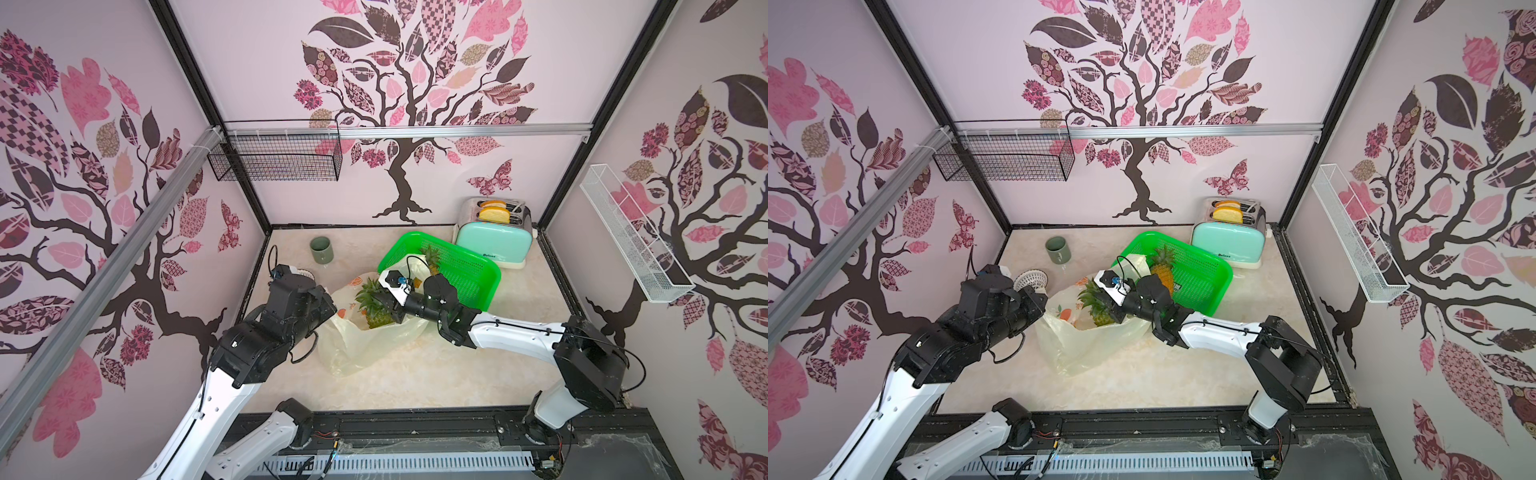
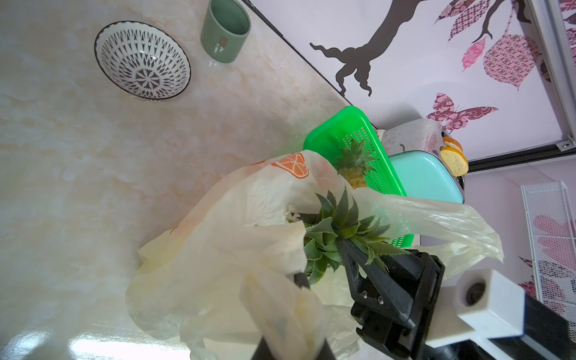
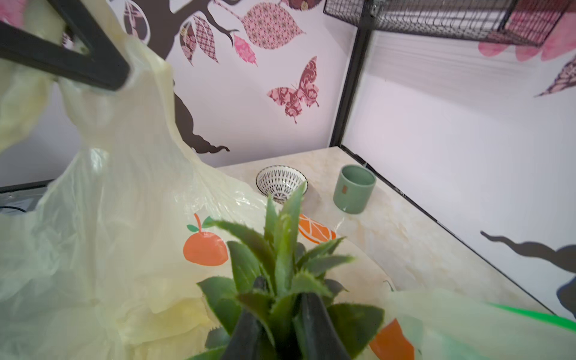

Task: Place the pineapple into a plastic bag & tie a knot
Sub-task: Place the pineapple in the plastic bag.

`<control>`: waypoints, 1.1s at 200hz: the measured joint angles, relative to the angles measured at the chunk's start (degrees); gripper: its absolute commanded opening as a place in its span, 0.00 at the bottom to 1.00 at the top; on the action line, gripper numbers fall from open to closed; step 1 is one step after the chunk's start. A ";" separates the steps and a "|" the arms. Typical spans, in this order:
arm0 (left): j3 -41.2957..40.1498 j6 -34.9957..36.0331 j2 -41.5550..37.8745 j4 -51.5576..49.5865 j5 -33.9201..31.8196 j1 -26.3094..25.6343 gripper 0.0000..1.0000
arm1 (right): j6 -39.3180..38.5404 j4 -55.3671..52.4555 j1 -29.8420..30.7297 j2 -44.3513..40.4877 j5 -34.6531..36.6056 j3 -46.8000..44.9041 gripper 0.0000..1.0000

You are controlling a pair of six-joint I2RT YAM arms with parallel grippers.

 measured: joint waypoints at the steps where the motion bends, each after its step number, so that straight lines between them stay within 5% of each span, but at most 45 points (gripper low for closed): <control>1: -0.02 -0.04 -0.04 0.00 0.00 0.00 0.00 | 0.07 0.13 0.00 0.09 0.20 -0.09 0.00; 45: -0.52 -1.22 -0.39 -0.24 -0.22 0.00 0.00 | 0.85 4.70 0.02 3.37 4.59 -2.08 0.00; 68: -0.98 -1.55 -0.39 -0.22 -0.17 0.00 0.00 | 0.79 6.01 0.02 3.65 5.20 -3.67 0.11; 129: -1.16 -1.70 0.48 0.42 0.24 0.00 0.00 | 0.24 6.43 0.00 1.57 3.54 -4.66 0.78; 150: -1.16 -1.49 1.57 0.79 0.42 0.00 0.00 | -0.02 2.64 -0.02 -2.71 1.75 -3.89 0.93; 220: -1.16 0.74 2.19 1.81 0.42 0.00 0.00 | 8.09 -24.39 -0.02 -22.23 -3.28 8.26 0.89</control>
